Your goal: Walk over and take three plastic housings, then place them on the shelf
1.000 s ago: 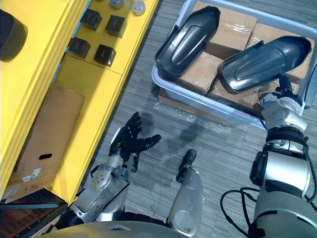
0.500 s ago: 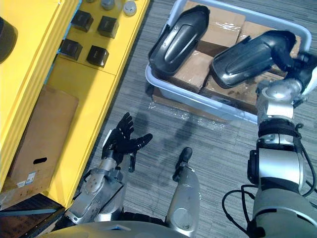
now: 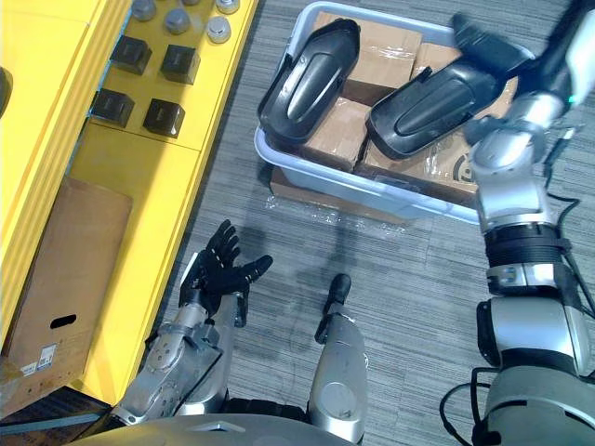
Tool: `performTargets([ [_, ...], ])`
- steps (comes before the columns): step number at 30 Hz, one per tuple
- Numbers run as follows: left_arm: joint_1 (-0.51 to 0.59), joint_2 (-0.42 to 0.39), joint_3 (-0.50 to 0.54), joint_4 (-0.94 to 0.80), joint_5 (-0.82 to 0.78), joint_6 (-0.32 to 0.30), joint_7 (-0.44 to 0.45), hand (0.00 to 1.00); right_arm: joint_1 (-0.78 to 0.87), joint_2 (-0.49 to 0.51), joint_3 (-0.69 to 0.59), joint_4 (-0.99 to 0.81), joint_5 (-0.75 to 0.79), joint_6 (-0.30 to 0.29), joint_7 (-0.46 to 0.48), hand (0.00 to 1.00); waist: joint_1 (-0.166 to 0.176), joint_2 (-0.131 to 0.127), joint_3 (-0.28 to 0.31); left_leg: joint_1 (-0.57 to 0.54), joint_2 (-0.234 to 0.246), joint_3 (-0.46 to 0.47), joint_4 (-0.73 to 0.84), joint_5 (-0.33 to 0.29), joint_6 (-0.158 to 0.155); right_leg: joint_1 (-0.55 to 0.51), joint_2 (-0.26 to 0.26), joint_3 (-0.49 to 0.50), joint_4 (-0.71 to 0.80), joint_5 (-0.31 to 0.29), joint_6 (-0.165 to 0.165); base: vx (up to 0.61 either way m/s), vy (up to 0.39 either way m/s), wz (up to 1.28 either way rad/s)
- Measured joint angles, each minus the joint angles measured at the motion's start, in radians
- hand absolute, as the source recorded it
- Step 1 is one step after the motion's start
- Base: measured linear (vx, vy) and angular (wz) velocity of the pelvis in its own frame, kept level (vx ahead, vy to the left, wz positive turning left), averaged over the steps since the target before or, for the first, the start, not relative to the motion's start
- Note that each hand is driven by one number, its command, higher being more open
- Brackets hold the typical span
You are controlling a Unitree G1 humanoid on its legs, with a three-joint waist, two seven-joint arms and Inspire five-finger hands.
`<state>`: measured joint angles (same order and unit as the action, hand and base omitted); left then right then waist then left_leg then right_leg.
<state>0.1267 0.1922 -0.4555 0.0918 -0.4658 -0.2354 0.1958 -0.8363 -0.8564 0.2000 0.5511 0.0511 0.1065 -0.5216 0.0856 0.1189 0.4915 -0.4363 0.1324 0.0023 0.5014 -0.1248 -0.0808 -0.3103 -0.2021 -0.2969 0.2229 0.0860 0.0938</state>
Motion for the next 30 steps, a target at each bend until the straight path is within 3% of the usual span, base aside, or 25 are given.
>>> performTargets([
  [1, -0.008, 0.005, -0.002, 0.005, 0.000, 0.000, -0.002, 1.00, 0.000, 0.014, 0.042, 0.047, 0.008, 0.019, 0.065, 1.00, 0.016, 0.000, 0.000, 0.006, 0.000, -0.001, -0.001, 0.000, 0.000, 0.006, 0.000, -0.002, 0.000, 0.000, 0.000, 0.00, 0.000, 0.00],
  [6, -0.019, 0.005, -0.010, 0.037, 0.001, 0.009, -0.003, 1.00, -0.059, 0.049, 0.132, 0.254, 0.045, 0.055, 0.218, 1.00, 0.056, 0.012, 0.001, 0.007, -0.008, -0.016, 0.001, 0.002, 0.001, 0.020, -0.004, -0.016, 0.000, 0.000, 0.000, 0.03, 0.041, 0.10],
  [12, -0.020, 0.007, -0.032, 0.058, -0.003, 0.027, -0.022, 1.00, -0.197, 0.046, 0.167, 0.416, 0.055, 0.061, 0.270, 1.00, 0.079, 0.053, 0.002, 0.006, -0.015, -0.034, -0.002, 0.004, 0.002, 0.034, -0.006, -0.031, -0.008, 0.000, 0.000, 0.01, 0.046, 0.09],
  [21, -0.021, 0.012, -0.042, 0.057, -0.004, 0.028, -0.054, 1.00, -0.221, 0.046, 0.220, 0.438, 0.083, 0.066, 0.402, 1.00, 0.081, 0.076, 0.000, 0.007, -0.018, -0.048, -0.021, 0.025, -0.002, 0.035, -0.008, -0.049, -0.006, -0.002, -0.003, 0.01, 0.019, 0.05],
  [30, -0.044, 0.023, -0.055, 0.057, -0.004, 0.045, -0.056, 1.00, -0.221, 0.046, 0.244, 0.488, 0.075, 0.077, 0.482, 1.00, 0.096, 0.081, -0.002, 0.009, -0.017, -0.056, -0.038, 0.038, -0.006, 0.035, -0.008, -0.060, 0.000, -0.008, -0.011, 0.00, 0.011, 0.02],
])
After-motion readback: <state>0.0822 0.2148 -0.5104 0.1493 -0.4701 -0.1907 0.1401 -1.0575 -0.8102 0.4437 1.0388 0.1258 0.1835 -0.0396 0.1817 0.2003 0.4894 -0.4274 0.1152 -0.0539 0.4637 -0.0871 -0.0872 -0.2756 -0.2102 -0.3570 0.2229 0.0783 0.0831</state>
